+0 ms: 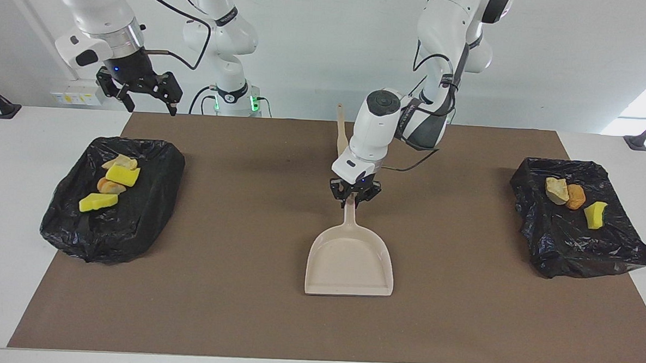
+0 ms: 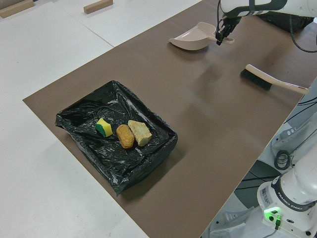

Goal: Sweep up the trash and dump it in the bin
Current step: 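Bring the empty dustpan back with the left gripper and set it down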

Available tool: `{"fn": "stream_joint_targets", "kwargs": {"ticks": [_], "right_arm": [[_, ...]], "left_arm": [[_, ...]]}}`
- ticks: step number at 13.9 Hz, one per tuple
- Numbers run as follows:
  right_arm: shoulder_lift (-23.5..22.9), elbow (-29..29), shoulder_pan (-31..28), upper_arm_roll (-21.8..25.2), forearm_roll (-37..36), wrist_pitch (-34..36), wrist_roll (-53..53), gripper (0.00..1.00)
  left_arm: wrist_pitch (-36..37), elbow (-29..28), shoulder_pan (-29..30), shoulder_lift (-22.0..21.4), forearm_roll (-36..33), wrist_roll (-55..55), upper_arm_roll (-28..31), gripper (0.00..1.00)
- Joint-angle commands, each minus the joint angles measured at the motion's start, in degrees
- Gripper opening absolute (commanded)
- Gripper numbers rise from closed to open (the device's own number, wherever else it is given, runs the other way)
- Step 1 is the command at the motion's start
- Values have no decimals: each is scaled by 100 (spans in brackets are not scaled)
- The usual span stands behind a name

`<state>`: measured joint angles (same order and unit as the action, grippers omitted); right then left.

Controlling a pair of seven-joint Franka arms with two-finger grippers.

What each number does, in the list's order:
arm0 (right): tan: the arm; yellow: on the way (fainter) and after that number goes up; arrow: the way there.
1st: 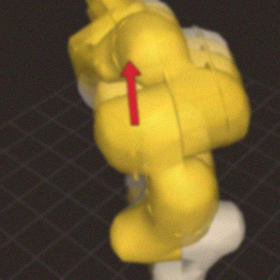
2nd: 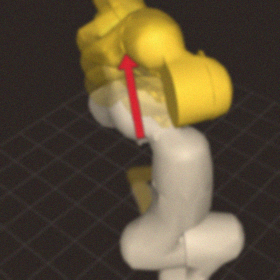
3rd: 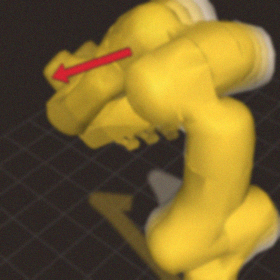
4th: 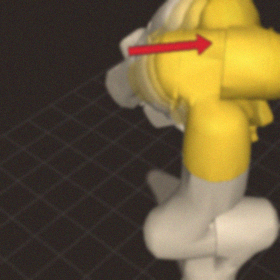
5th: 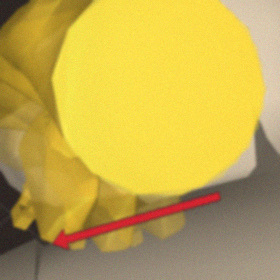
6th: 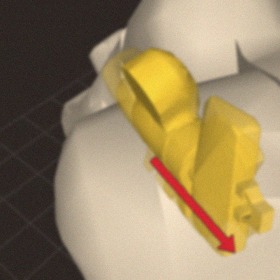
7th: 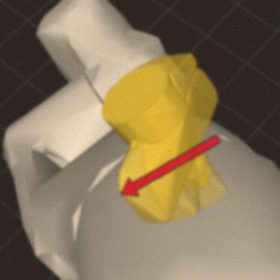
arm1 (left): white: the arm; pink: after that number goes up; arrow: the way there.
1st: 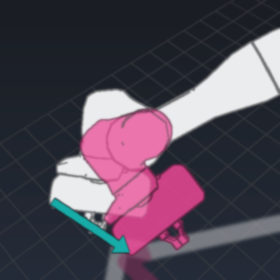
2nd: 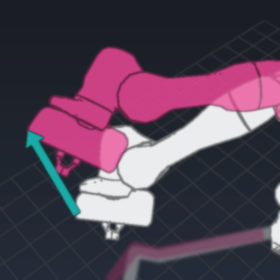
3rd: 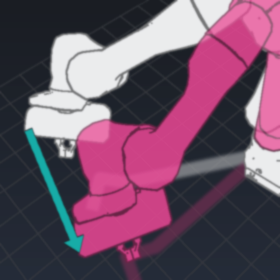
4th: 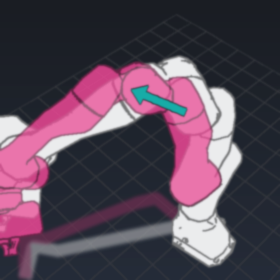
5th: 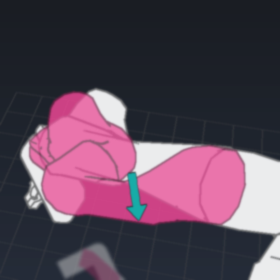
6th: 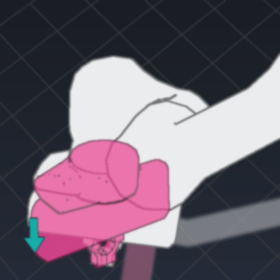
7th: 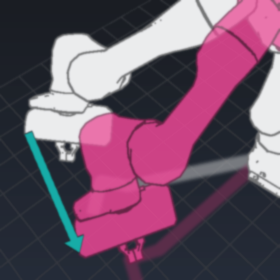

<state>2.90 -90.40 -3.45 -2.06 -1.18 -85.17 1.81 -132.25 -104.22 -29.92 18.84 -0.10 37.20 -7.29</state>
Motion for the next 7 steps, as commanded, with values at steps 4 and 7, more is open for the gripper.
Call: {"fn": "stream_joint_targets", "kwargs": {"ticks": [4,7], "right_arm": [[44,-22,-16,4,83,53,126,100],[44,-22,-16,4,74,53,126,100]], "left_arm": [[-187,-459,-92,-267,63,86,131,48],[-178,-380,-49,-232,63,86,131,100]]}}
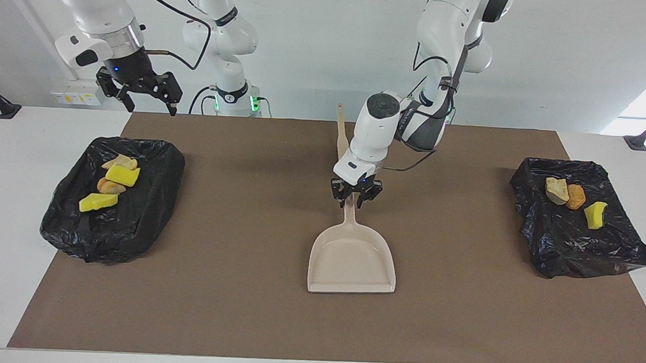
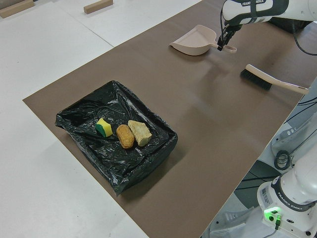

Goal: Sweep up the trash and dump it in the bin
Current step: 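Bring the empty dustpan back with the left gripper and set it down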

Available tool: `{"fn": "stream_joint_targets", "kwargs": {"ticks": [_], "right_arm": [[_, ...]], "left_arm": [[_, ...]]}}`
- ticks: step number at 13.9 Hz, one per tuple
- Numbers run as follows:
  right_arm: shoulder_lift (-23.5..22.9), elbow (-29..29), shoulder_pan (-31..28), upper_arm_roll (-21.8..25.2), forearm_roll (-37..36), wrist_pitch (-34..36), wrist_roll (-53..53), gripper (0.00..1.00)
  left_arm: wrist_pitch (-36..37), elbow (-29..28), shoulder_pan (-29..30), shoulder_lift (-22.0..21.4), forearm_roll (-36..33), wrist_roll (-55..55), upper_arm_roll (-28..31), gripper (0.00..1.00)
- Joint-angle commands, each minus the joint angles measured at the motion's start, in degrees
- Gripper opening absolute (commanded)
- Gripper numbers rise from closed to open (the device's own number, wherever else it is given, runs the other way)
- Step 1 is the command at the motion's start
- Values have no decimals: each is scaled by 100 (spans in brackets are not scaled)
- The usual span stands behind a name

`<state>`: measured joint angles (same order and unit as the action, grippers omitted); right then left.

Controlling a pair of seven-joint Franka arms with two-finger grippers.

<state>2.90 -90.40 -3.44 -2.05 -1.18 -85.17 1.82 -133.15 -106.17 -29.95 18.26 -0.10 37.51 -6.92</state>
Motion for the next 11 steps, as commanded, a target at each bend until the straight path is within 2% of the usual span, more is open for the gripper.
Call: {"fn": "stream_joint_targets", "kwargs": {"ticks": [1,6,11], "right_arm": [[44,-22,-8,3,74,53,126,100],[44,-22,-16,3,74,53,126,100],[44,-22,-8,3,74,53,126,100]], "left_arm": [[-79,-176,-37,-191,63,72,103,100],[201,8,243,-533,-34,-260,287,100],[1246,8,1200,-1297,-25,-1884,296,100]]}}
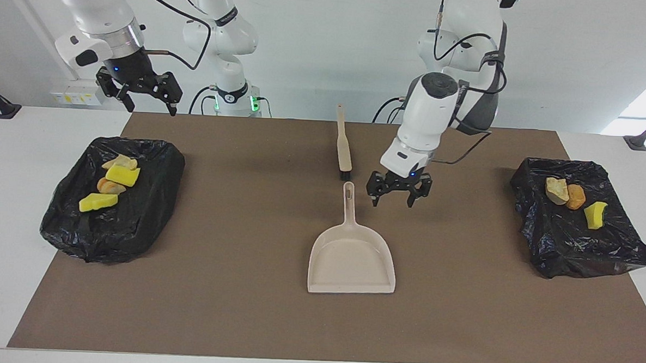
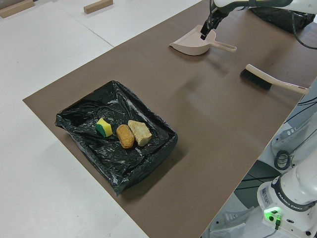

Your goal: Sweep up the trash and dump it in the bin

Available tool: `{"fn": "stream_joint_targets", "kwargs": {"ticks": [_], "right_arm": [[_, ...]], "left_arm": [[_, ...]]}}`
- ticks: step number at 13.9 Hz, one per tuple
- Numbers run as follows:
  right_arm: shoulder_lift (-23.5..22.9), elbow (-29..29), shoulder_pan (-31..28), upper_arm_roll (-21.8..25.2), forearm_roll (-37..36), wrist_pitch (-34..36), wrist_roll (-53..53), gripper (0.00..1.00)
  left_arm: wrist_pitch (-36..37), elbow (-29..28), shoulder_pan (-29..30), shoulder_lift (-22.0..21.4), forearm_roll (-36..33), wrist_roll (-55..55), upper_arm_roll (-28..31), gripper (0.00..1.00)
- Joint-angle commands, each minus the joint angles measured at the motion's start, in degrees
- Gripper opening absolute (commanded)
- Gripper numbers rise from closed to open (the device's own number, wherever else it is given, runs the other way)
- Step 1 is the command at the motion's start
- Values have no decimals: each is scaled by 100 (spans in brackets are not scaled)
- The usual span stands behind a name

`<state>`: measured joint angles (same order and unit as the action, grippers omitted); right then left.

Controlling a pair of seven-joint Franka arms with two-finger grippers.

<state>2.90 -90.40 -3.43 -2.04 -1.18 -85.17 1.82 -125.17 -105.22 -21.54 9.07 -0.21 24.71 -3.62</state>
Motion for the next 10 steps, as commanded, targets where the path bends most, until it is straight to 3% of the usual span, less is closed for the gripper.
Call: {"fn": "stream_joint_targets", "kwargs": {"ticks": [1,7,10], "right_arm": [[44,-22,-17,2,74,53,126,100],[44,-22,-9,2,74,53,126,100],[44,-22,-17,2,74,53,126,100]], "left_arm": [[650,-95,543,-502,-14,-973,-34,100],[1583,-86,1563,-976,-14,-2679,-34,100],[2284,316,1845,-1109,-14,-2998,-16,100]]}}
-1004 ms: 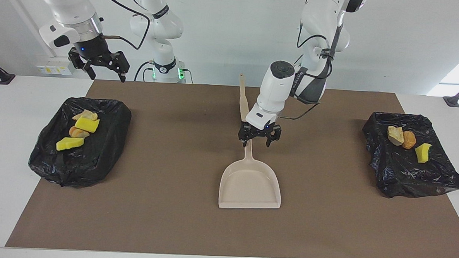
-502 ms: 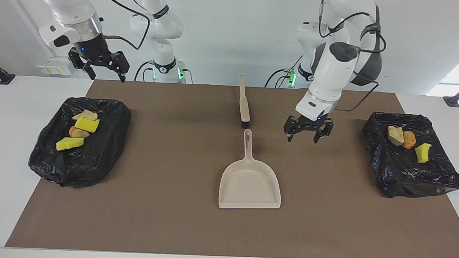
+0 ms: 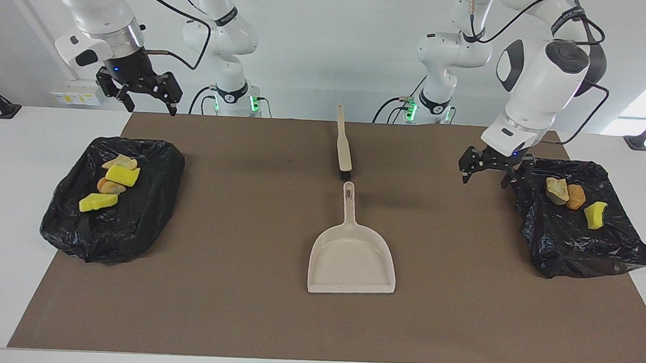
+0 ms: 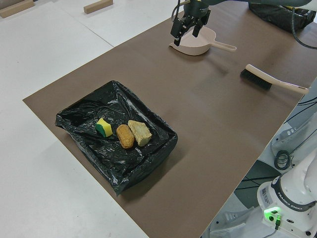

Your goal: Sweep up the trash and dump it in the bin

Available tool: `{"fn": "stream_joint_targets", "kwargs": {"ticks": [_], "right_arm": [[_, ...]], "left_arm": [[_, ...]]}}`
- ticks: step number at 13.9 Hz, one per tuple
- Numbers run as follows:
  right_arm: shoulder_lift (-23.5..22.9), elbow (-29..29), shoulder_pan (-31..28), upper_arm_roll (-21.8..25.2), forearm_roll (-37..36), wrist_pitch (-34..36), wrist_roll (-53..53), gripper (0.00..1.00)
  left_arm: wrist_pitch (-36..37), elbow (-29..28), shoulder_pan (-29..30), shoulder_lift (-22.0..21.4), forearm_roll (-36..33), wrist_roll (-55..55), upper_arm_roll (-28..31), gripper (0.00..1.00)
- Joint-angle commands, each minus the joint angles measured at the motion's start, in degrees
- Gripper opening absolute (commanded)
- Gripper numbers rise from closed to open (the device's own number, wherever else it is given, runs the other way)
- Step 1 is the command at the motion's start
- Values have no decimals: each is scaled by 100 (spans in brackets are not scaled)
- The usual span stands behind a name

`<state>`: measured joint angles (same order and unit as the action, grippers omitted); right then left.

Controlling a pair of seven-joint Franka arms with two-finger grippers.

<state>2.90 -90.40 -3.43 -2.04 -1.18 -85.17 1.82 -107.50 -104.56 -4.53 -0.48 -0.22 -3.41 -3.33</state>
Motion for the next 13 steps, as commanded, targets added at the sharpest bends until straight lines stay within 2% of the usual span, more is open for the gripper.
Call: {"fn": "stream_joint_targets", "kwargs": {"ticks": [1,4,6,8,11,13], "right_arm": [[44,-22,-9,2,74,53,126,100],[44,-22,-17,-7,74,53,126,100],[44,-22,-17,2,74,53,126,100],[44,-22,-17,2,74,53,126,100],[44,-22,-17,2,74,53,117,100],[44,-22,-17,2,74,53,126,100]], "left_arm": [[858,513,198,-155,-13,-204,-45,100],[1843,1208,234,-163,-40,-204,-10,100],[2153,1394,225,-172,-180,-204,17,100],[2076,1465,225,-207,-180,-143,-9,100],[1400,1255,233,-312,-75,-187,-18,100],[1337,1254,269,-322,-75,-169,-10,100]]}}
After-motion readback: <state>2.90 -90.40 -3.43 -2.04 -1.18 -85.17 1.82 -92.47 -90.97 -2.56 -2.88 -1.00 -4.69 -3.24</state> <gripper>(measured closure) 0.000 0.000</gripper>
